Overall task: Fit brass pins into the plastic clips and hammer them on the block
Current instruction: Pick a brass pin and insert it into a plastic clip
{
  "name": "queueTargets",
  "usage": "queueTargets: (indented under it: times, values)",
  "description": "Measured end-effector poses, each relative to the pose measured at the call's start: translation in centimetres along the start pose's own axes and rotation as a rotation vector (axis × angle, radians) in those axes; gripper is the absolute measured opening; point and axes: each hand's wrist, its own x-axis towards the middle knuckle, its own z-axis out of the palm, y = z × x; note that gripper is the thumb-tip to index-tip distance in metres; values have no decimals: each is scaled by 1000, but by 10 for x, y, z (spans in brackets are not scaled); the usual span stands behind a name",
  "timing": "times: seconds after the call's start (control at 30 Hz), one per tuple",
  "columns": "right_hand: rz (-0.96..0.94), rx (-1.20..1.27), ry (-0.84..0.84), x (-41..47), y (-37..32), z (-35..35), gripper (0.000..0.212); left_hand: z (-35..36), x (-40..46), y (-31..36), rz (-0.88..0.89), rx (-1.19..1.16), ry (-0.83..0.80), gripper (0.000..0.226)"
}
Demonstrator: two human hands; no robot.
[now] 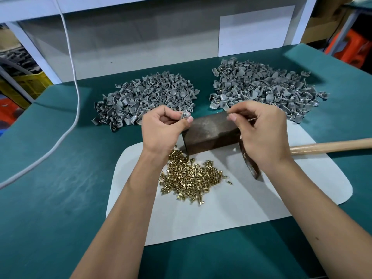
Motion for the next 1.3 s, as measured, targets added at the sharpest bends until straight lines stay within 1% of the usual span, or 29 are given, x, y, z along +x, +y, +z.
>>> queueTargets:
  times: [0.13,0.2,0.33,0.57,0.73,0.83,0.93,1.07,1.13,1.3]
  values:
    - [92,-133,-14,2,6,4,12,-1,1,-1,26,-15,-10,28]
    - [144,-134,-29,3,8,5,13,-1,1,-2,45,-22,-22,26]
    - [161,-132,-15,2,8,3,13,1,-1,-2,32,-103,-37,34]
    - [155,-145,-24,2,7,2,13,5,-2,0,91,-110,-111,17]
    - [151,-154,-26,1,5,1,13,6,-2,0,57,-185,-142,25]
    - [99,-174,-14,-1,2,1,11,5,-3,1,53,-197,-167,28]
    - [-11,-149,11,-1,-3,-1,9,6,-6,2,84,-183,-239,32]
    - [-165,-67,-64,-6,-12,5,7,8,-8,5,122,-159,-378,36]
    - [-192,-21,-100,-9,-14,10,6,7,-9,6,117,-148,-413,34]
    - [-205,27,-79,-8,-12,13,6,7,-11,8,91,-132,-425,37]
